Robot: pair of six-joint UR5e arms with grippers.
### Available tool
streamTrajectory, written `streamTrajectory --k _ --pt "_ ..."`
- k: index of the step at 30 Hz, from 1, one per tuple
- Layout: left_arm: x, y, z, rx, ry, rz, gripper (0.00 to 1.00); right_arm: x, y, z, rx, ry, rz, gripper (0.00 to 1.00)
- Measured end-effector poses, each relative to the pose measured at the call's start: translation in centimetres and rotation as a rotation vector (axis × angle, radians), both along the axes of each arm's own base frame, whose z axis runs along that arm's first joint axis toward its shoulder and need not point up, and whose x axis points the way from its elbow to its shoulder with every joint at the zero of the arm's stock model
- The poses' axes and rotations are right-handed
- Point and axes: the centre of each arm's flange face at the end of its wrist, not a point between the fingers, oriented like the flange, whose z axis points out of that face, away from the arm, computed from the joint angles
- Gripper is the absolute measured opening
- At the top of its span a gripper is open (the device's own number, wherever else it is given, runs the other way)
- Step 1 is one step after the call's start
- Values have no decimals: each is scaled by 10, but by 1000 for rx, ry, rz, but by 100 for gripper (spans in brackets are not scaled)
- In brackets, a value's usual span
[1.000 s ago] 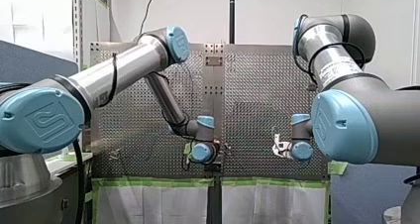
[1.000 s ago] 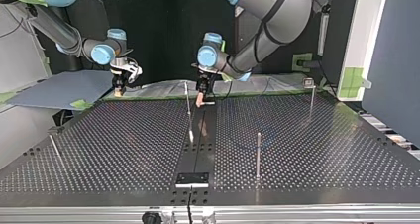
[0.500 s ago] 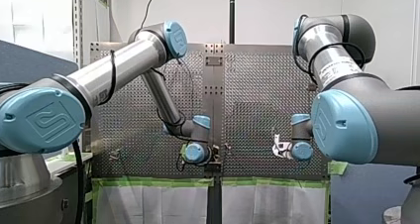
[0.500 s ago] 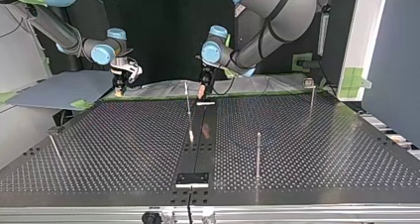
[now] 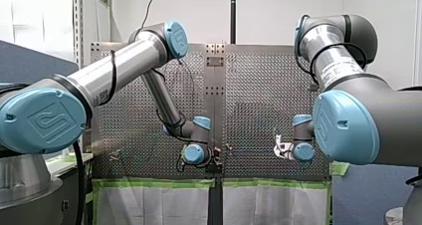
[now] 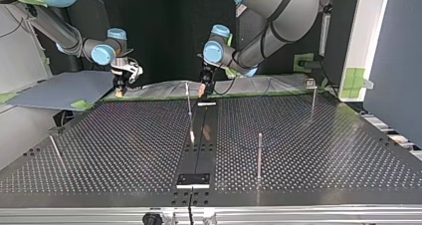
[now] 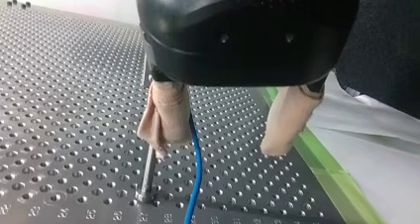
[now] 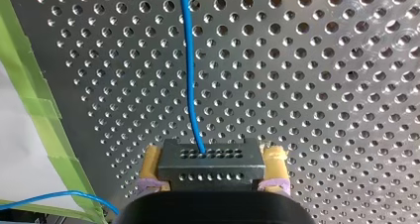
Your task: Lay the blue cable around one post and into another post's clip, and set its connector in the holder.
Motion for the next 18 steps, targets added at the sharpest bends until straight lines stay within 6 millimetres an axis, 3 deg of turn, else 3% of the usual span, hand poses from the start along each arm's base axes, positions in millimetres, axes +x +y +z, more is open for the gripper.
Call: streamTrajectory --k 10,18 --pt "6 4 18 -9 -28 4 98 0 -1 0 -5 -2 0 18" --pt "-3 -4 18 2 -26 -29 98 -1 -1 -1 -4 -2 -1 18"
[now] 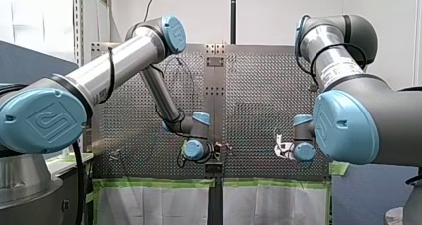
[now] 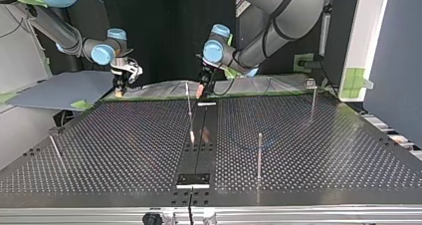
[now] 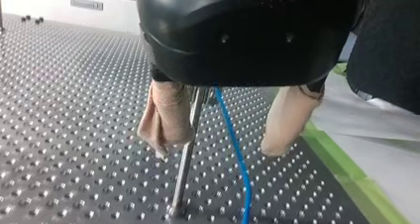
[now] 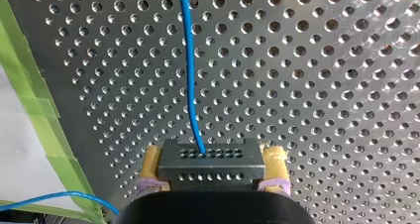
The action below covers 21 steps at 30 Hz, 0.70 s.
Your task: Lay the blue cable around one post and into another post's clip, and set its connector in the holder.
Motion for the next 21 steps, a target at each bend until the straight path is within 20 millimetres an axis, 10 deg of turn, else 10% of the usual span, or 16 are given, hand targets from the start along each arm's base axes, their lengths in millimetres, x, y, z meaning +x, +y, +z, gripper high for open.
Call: streamTrajectory --k 21 --pt "-17 0 -3 41 9 -32 98 0 -1 -1 -1 -2 6 18"
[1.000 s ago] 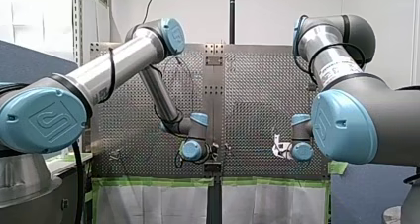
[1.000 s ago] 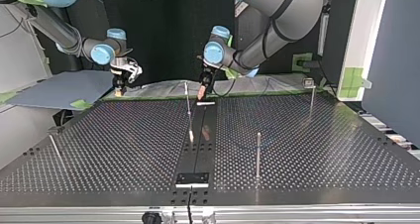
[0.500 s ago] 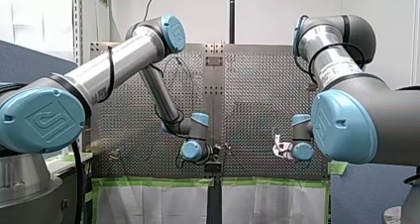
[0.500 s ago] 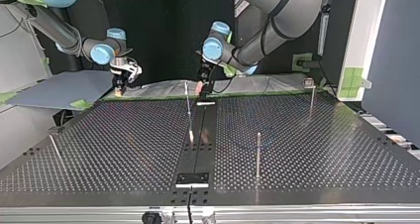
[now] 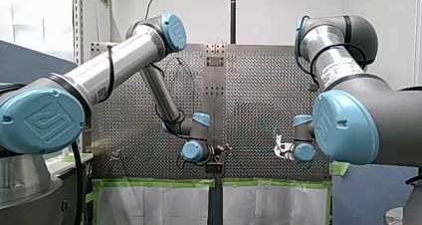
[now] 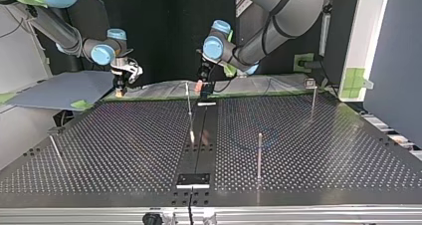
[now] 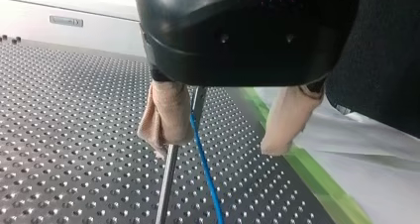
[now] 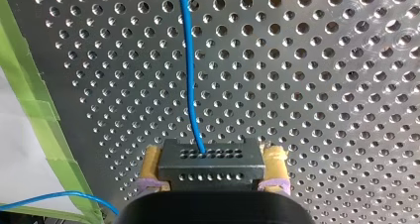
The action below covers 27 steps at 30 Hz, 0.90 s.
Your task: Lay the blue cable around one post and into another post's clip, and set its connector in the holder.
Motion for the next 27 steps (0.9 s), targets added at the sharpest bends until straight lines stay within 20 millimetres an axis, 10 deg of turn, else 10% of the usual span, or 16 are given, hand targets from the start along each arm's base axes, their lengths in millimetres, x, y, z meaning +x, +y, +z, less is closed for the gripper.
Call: streamTrajectory --k 27 --pt "1 2 14 35 -6 7 98 -1 0 -3 6 -7 1 18"
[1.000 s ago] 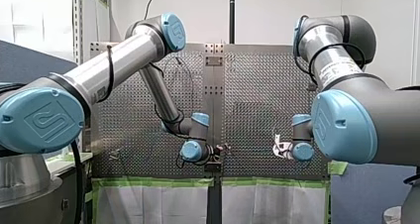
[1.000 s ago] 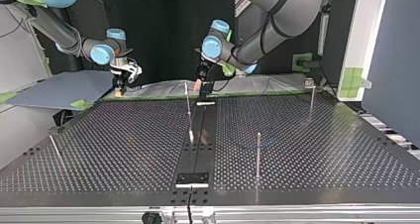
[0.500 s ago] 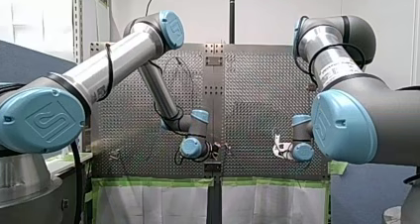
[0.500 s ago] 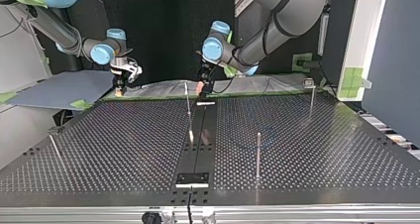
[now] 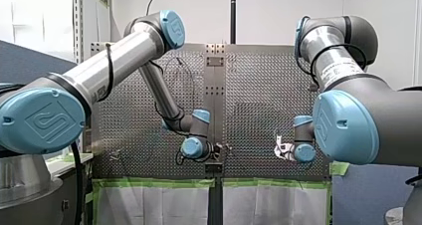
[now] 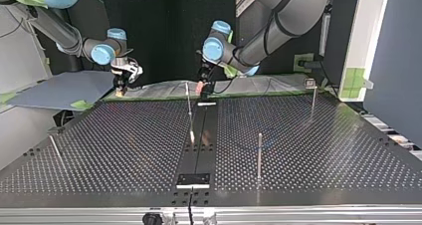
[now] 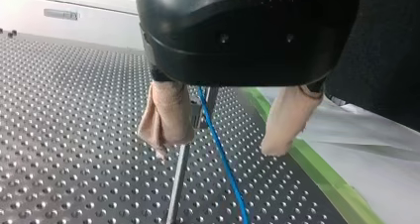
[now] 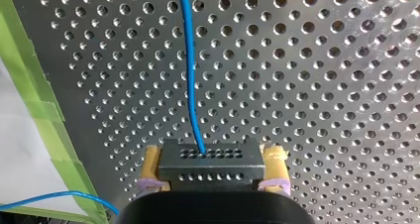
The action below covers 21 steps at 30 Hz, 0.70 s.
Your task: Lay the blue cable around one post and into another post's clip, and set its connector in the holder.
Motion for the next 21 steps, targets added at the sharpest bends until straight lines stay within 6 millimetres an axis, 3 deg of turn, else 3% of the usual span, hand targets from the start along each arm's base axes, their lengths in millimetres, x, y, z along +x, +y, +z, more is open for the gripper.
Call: streamTrajectory --k 21 --pt "-3 -5 4 11 -9 -36 98 0 0 -2 -4 -1 1 18"
